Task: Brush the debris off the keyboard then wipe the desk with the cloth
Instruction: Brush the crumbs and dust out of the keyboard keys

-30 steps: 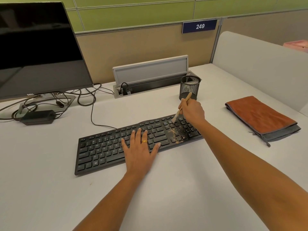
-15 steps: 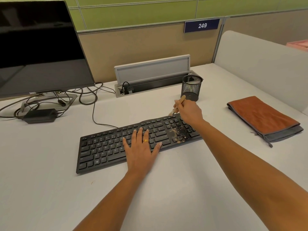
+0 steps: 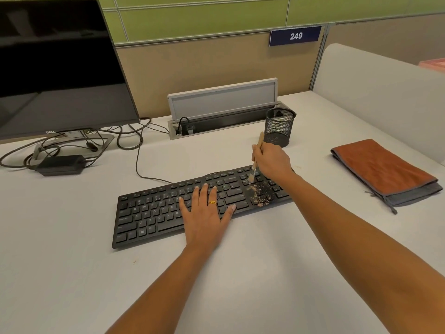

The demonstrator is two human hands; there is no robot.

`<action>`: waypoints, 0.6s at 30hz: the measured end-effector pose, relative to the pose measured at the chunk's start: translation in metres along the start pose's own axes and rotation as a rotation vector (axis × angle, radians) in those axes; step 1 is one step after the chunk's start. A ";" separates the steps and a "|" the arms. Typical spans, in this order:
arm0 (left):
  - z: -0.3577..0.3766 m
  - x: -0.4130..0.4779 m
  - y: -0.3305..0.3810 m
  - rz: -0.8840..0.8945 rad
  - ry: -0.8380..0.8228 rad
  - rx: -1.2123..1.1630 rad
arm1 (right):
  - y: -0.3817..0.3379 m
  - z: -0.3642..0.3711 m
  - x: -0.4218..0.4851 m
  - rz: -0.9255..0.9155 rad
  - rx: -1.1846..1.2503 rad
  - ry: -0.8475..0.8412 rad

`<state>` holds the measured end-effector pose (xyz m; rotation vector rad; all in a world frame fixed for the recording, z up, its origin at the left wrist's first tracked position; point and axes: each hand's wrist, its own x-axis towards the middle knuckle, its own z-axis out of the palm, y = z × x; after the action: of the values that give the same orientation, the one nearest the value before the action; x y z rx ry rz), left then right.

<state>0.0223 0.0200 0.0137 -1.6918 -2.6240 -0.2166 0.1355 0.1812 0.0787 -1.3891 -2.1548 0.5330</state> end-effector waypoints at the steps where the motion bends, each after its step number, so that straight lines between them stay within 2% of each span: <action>1: 0.000 0.000 0.000 0.000 0.003 0.001 | -0.001 0.000 0.000 -0.010 0.000 0.011; 5: 0.001 0.000 -0.001 0.000 0.007 -0.010 | -0.001 0.003 0.000 -0.047 0.063 0.012; 10: 0.000 0.000 0.000 0.002 0.004 0.000 | -0.002 0.004 0.000 -0.045 -0.027 -0.007; 12: 0.000 0.001 0.000 0.002 0.001 -0.002 | -0.004 0.003 0.001 -0.060 0.018 -0.006; 15: 0.001 0.001 0.000 -0.001 0.001 -0.002 | -0.006 0.004 -0.002 -0.136 0.147 -0.112; 18: 0.001 0.000 0.000 0.001 0.009 0.000 | 0.000 0.003 -0.002 -0.241 -0.017 -0.199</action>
<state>0.0223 0.0204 0.0128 -1.6876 -2.6171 -0.2230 0.1346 0.1793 0.0753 -1.1025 -2.4485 0.5813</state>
